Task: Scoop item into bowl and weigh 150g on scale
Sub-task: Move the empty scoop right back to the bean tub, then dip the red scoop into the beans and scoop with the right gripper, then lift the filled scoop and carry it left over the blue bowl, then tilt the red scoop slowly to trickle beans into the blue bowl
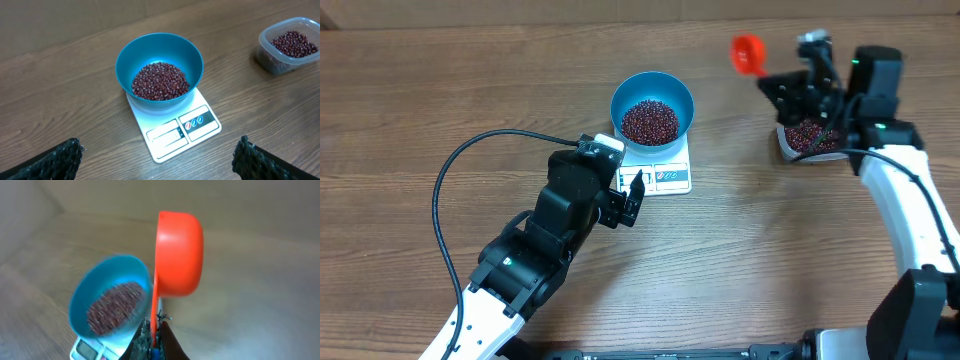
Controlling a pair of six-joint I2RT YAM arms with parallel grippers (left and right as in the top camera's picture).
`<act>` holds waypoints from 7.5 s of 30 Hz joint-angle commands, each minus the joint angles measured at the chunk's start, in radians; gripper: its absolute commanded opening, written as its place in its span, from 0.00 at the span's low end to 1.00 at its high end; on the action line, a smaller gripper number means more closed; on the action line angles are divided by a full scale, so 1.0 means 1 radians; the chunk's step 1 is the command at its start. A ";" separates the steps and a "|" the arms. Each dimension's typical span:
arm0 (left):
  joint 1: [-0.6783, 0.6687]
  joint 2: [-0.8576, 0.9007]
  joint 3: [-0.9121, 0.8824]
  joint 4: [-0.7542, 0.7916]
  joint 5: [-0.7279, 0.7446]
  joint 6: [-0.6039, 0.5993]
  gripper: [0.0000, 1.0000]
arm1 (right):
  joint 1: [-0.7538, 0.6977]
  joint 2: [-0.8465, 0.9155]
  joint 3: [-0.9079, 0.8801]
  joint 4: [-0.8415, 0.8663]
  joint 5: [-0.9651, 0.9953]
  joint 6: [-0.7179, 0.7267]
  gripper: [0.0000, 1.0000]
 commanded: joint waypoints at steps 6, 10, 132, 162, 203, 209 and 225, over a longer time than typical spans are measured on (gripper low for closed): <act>0.000 -0.019 0.003 0.004 -0.014 0.027 1.00 | -0.081 -0.032 0.005 -0.224 0.303 0.055 0.03; 0.000 -0.019 0.003 0.004 -0.014 0.027 1.00 | -0.084 -0.032 0.005 -0.255 0.334 0.053 0.03; 0.000 -0.020 0.003 0.028 -0.013 0.026 1.00 | -0.212 0.041 -0.054 -0.291 -0.550 0.058 0.04; 0.000 -0.020 0.003 0.042 -0.006 0.026 1.00 | 0.362 0.041 -0.054 0.152 0.161 0.045 0.04; 0.000 -0.020 0.003 0.044 -0.006 0.026 1.00 | 0.374 0.041 -0.054 0.156 0.018 0.165 0.04; 0.000 -0.020 0.003 0.044 -0.006 0.026 1.00 | 0.373 0.041 -0.054 0.209 0.023 0.165 0.04; 0.000 -0.020 0.003 0.052 -0.006 0.026 0.99 | 0.356 0.041 -0.054 0.215 0.056 0.183 0.04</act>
